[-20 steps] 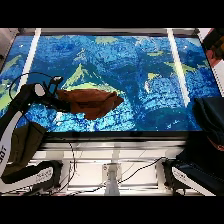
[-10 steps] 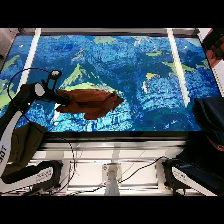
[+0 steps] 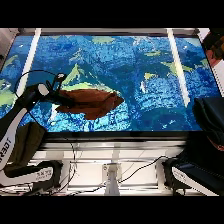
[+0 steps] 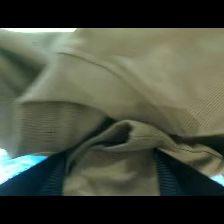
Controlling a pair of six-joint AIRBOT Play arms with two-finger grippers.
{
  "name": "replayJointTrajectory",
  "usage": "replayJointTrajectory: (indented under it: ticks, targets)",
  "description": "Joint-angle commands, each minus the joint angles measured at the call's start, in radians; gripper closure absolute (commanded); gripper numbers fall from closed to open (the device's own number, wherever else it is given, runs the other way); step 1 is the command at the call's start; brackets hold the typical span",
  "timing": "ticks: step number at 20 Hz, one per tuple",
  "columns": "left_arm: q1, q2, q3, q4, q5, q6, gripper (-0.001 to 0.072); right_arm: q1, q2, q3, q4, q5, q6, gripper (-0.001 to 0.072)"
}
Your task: Fold the clothes and pants, and hang the long-sleeved shirts on hangers.
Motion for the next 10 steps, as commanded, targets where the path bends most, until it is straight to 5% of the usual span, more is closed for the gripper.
replayJointTrajectory:
  ticks: [1, 2, 5, 10]
  targets:
    - [0.0, -0.012, 0.001, -0.053, -0.056, 0.064, 0.0367, 0.001, 0.0, 0.0, 0.001, -0.004, 0.0, 0.0156]
    - [0.0, -0.012, 0.001, -0.053, -0.066, 0.064, 0.05, 0.001, 0.0, 0.0, 0.001, -0.004, 0.0, 0.0156]
    - [0.0, -0.009, 0.004, -0.052, -0.103, 0.064, 0.0678, 0.001, 0.0, 0.0, 0.002, -0.01, 0.0, 0.0156]
    - [0.0, 0.055, 0.086, -0.05, -0.175, 0.064, 0.0679, 0.001, 0.0, 0.0, 0.002, -0.008, 0.005, 0.0157]
